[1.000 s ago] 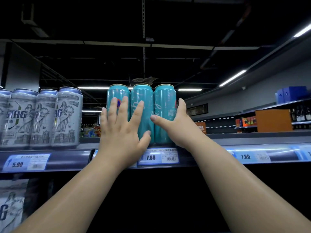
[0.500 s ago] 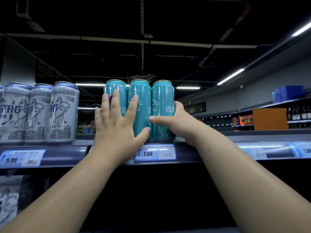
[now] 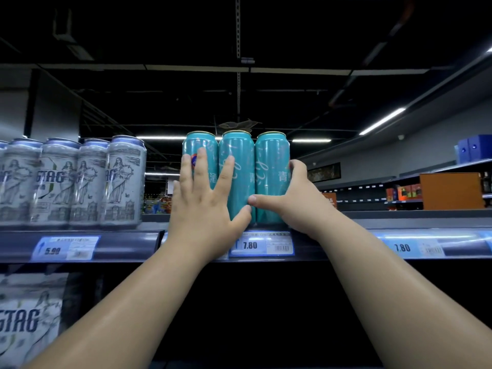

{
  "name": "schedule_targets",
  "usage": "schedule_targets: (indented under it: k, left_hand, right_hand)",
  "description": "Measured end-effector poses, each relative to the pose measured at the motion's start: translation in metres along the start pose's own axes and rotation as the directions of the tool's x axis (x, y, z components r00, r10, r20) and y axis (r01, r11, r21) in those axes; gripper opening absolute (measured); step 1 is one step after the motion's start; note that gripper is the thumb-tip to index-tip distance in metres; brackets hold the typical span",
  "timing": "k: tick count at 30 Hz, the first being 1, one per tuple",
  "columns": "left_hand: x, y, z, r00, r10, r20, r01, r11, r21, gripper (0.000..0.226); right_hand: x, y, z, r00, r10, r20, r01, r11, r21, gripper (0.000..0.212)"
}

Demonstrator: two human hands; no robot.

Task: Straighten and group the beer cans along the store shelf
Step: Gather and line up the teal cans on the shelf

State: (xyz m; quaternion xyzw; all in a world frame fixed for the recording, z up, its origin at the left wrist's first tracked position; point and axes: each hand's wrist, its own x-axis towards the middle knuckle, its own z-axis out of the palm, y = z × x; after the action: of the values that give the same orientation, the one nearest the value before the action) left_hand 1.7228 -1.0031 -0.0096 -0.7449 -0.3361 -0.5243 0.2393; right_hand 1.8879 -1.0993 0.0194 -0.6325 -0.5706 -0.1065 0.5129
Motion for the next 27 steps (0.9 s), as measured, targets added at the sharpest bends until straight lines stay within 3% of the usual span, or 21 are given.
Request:
schedule_targets:
  k: [3,6,11,19,27]
  left_hand:
    - [-0.002,-0.002,-0.004,1.000,0.004,-0.007,-0.004,0.999,-0.032,0.090]
    - [-0.010,-0.010,-0.011,1.000,0.010,-0.013,-0.011,0.997,-0.081,0.089]
    - [-0.034,-0.024,-0.021,1.000,0.016,0.014,-0.016,0.999,-0.037,0.086]
    - [-0.045,-0.117,-0.046,0.996,-0.082,0.018,0.081,0.995,0.060,0.079]
    - [-0.056,-0.210,-0.059,0.979,-0.176,0.099,0.164,0.979,0.118,0.078]
  right_hand:
    - [-0.007,-0.006,0.006,0.998,-0.035,-0.061,0.022,0.980,-0.199,0.118]
    - [-0.013,-0.010,0.010,0.978,-0.124,-0.165,0.078,0.962,-0.260,0.120]
    - [-0.036,-0.016,0.031,0.804,-0.441,-0.400,0.290,0.877,-0.384,0.100]
    - [-0.062,-0.088,0.101,0.834,-0.507,-0.217,0.493,0.862,-0.116,0.084]
    - [-0.038,-0.149,0.174,0.894,-0.437,-0.098,0.437,0.899,-0.023,0.083]
